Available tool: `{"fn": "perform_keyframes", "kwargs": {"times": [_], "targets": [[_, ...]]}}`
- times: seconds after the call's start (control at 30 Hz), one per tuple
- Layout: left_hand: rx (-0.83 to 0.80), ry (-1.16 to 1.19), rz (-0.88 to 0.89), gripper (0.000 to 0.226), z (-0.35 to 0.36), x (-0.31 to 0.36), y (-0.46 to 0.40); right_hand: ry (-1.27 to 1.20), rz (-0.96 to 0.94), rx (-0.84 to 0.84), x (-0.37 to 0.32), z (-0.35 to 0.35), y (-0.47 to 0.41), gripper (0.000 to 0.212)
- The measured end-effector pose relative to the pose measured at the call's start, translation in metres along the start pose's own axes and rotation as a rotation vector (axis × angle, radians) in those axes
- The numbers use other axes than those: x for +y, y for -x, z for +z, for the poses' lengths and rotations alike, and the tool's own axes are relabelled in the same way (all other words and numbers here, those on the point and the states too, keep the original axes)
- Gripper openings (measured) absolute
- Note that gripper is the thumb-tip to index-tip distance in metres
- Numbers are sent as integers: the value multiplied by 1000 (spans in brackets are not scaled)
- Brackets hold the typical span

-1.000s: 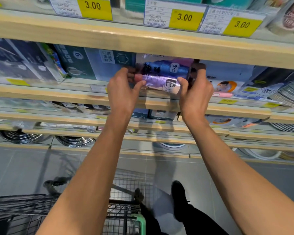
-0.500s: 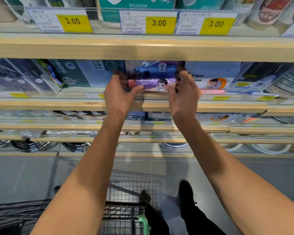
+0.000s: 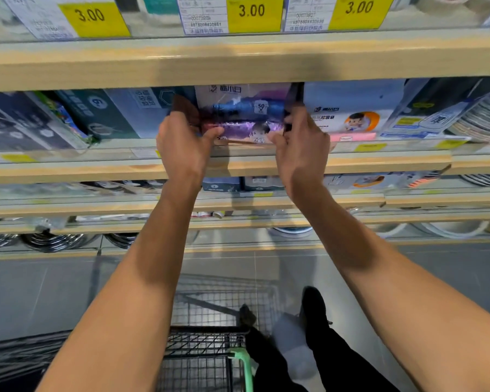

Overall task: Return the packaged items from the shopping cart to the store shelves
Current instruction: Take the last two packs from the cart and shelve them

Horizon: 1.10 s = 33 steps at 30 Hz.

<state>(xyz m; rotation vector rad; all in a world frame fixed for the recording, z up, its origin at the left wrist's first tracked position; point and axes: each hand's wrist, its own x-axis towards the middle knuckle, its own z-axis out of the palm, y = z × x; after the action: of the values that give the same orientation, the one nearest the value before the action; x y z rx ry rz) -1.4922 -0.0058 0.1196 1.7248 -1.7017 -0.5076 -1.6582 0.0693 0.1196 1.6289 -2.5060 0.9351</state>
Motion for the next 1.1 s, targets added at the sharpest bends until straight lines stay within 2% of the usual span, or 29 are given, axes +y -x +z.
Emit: {"fn": "perform_keyframes", "kwargs": {"times": [0.13, 0.23, 0.4, 0.57, 0.67, 0.73, 0.83, 0.9, 0.97, 1.1], "targets": [[-23, 5, 35, 49, -11, -5, 11, -183, -14, 155, 7, 6, 13, 29], [36, 83, 49, 43, -18, -11, 21, -259, -8, 249, 6, -2, 17, 22], [179, 246, 130, 31, -12, 0, 53, -317, 85, 272, 11, -21, 43, 9], [-80, 385, 292, 14, 33, 68, 111, -342, 206, 349, 54, -54, 66, 9], [-258, 479, 255, 13, 65, 116, 136, -399, 334, 380, 92, -81, 61, 7], [-379, 485, 259, 24, 85, 145, 148, -484, 449, 400, 120, -99, 51, 8], [-549, 438, 310, 57, 107, 184, 159, -521, 516, 421, 158, -116, 33, 19], [-525, 332, 333, 74, 120, 211, 167, -538, 536, 424, 182, -127, 18, 25], [-431, 250, 258, 76, 130, 236, 174, -545, 529, 407, 202, -138, 1, 29], [-357, 168, 111, 46, 152, 267, 169, -405, 420, 319, 228, -150, -34, 42]]}}
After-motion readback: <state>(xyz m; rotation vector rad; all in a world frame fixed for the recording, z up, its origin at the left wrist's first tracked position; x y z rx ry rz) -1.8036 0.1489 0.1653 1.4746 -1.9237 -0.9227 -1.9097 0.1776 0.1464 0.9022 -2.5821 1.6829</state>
